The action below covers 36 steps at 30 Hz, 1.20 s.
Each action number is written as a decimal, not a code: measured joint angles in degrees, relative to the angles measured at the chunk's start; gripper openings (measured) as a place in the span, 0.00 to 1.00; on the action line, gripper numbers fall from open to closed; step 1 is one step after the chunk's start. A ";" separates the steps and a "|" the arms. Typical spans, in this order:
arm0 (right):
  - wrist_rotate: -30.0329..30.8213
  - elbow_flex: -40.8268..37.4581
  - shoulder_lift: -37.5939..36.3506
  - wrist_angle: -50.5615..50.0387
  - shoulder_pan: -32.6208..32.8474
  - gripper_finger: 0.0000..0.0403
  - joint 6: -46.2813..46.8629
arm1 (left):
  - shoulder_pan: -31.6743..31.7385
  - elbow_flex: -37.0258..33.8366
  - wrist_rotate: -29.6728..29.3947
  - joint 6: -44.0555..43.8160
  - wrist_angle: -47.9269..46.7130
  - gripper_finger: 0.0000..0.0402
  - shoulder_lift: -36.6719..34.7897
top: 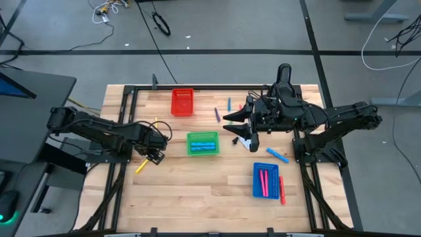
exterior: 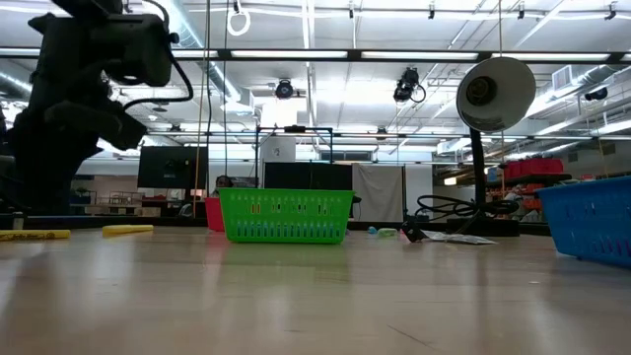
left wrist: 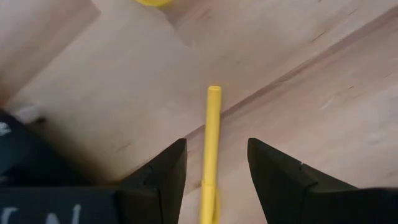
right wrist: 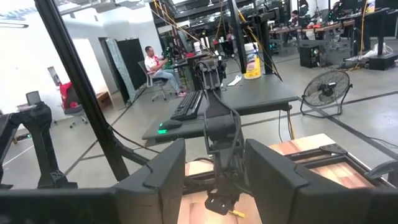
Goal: Pick & Place Markers
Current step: Put the bottom large yellow pen into the blue bin
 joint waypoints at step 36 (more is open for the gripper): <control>1.09 0.00 0.00 0.04 -0.13 0.41 1.58 | 0.04 -5.08 1.02 3.21 11.33 0.07 6.49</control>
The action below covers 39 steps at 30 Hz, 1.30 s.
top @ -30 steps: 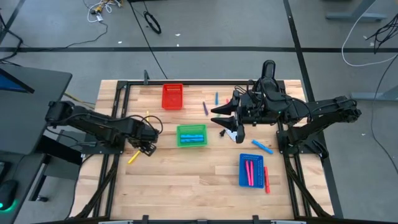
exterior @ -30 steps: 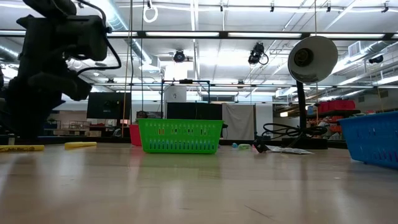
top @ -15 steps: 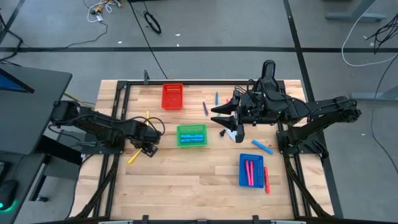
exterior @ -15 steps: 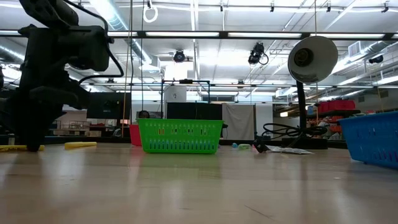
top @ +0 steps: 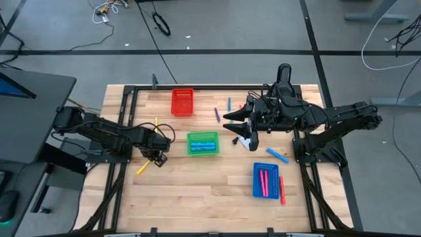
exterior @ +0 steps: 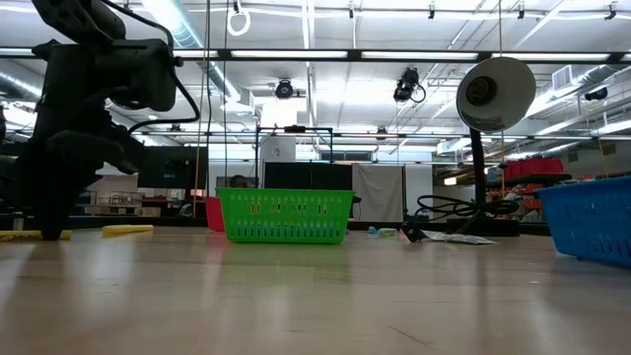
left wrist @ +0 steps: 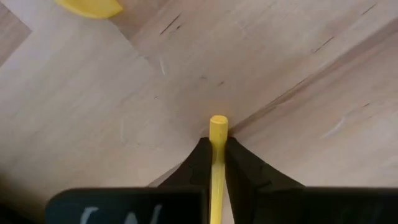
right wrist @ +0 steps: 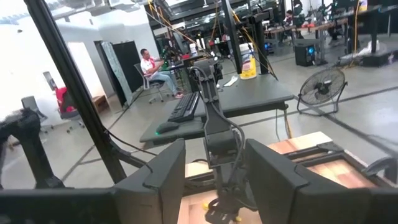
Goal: Pick & Place Markers
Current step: Put the bottom large yellow pen into the blue bin
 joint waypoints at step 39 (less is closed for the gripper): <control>-9.07 0.00 -0.04 2.40 0.55 0.41 27.15 | -3.26 63.58 -31.72 38.65 -19.54 0.05 -0.11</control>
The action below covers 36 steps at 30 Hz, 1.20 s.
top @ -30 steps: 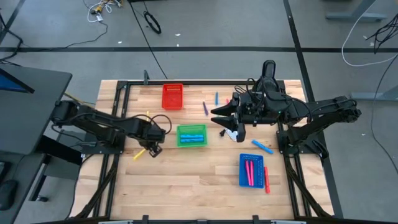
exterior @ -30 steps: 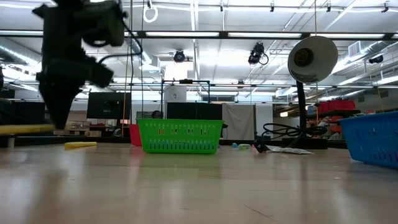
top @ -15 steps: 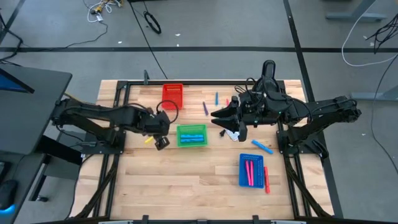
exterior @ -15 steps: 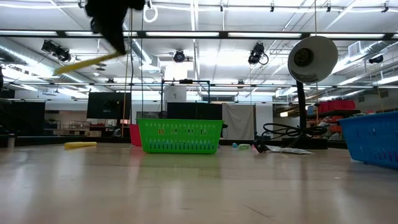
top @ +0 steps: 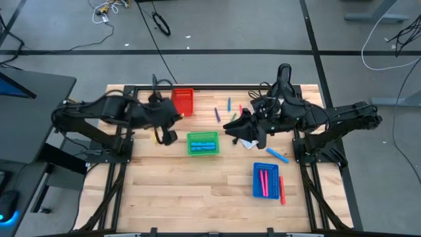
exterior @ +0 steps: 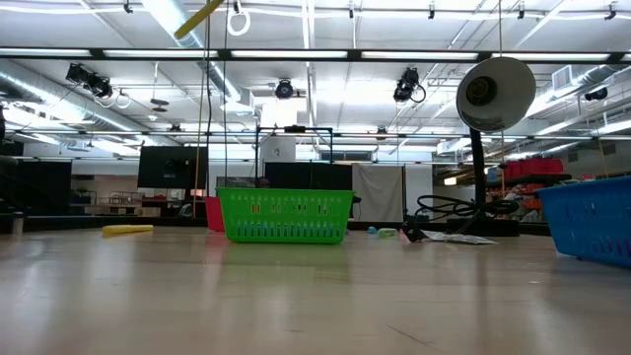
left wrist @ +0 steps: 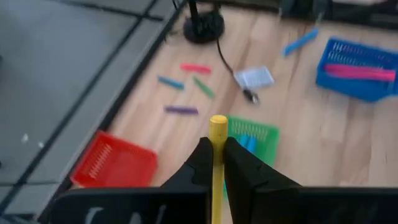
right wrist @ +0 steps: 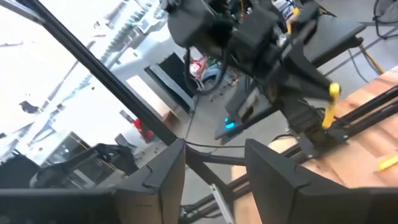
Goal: Pick & Place Markers
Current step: Put the bottom large yellow pen into the blue bin
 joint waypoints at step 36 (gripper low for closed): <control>0.27 0.00 0.00 3.14 -2.79 0.72 24.50 | -12.49 6.98 -15.13 75.06 35.72 0.05 8.19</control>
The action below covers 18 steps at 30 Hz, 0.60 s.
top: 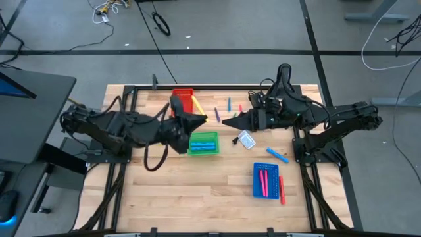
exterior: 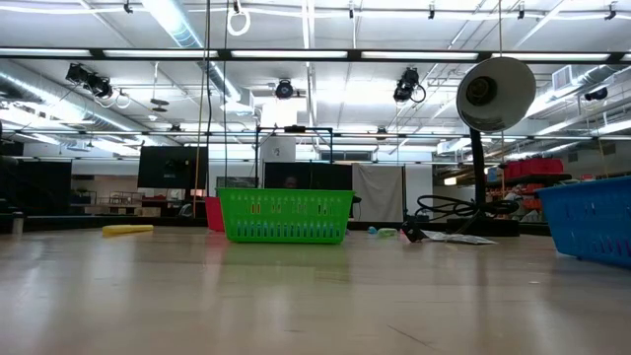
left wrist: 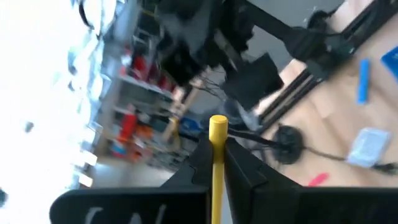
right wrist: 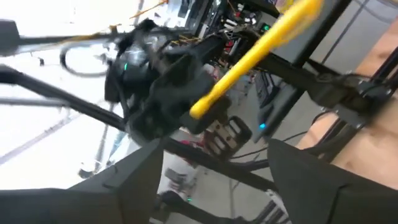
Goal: Pick & Place Markers
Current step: Put the bottom large yellow pen into the blue bin
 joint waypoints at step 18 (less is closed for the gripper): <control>-1.96 -0.02 2.50 8.64 -2.69 0.73 15.69 | -2.31 0.00 -2.20 33.48 10.56 0.05 6.97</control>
